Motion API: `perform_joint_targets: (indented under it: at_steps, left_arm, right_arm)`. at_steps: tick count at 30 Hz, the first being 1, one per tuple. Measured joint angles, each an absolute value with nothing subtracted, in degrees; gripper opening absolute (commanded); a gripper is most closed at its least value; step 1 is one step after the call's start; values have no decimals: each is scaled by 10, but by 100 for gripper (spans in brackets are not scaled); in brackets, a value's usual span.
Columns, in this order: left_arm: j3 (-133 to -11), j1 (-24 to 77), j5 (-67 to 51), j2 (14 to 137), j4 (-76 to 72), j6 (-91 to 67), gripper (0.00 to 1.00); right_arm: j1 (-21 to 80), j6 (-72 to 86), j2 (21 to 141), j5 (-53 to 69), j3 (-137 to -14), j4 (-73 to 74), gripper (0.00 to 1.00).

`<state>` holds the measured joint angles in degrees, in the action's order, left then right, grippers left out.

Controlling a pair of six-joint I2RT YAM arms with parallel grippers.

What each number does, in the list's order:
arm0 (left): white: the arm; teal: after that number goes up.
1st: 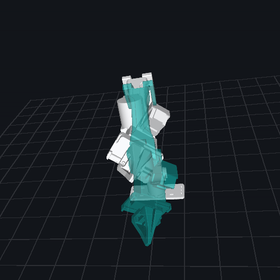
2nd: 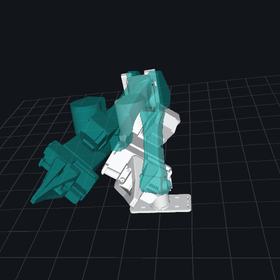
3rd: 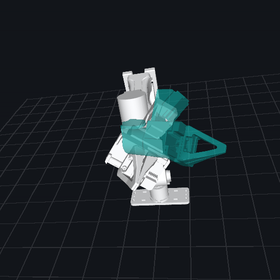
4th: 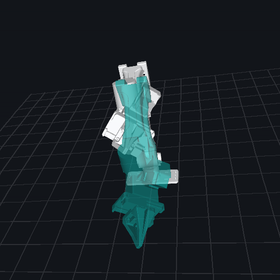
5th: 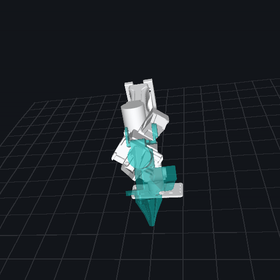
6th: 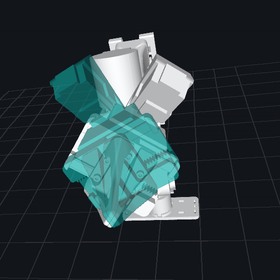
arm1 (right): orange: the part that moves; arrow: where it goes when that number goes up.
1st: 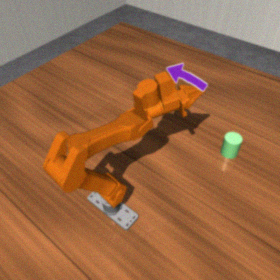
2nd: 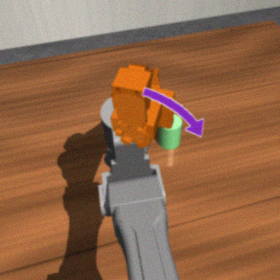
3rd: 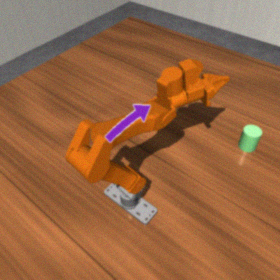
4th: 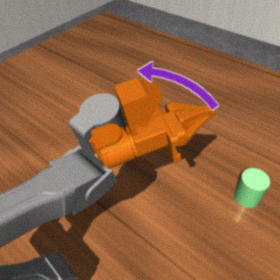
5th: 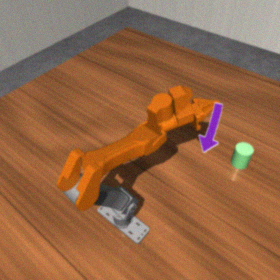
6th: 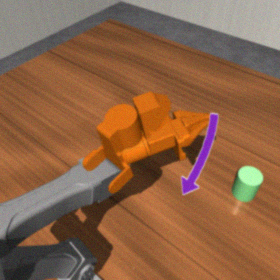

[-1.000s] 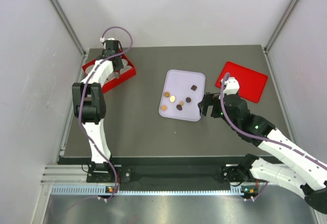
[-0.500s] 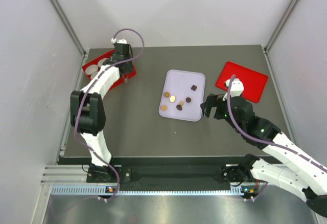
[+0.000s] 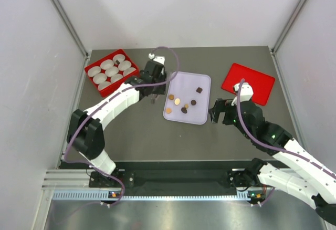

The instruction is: Pack the chocolate

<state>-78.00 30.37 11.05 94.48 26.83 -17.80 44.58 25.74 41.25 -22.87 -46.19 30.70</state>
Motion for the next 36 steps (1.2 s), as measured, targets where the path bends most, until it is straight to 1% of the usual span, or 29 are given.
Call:
perform_joint_targets:
  at_steps: [5, 16, 24, 36]
  left_arm:
    - [-762, 347, 96, 937, 287, -190, 49]
    - [-743, 390, 89, 937, 321, -208, 49]
    - [-743, 423, 122, 937, 357, -215, 49]
    - [-743, 429, 171, 937, 367, -222, 49]
  right_arm:
    - [446, 258, 411, -229, -462, 310, 100]
    - [446, 258, 410, -230, -462, 310, 100]
    - [446, 261, 408, -230, -462, 310, 100]
    - [446, 262, 399, -230, -462, 311, 100]
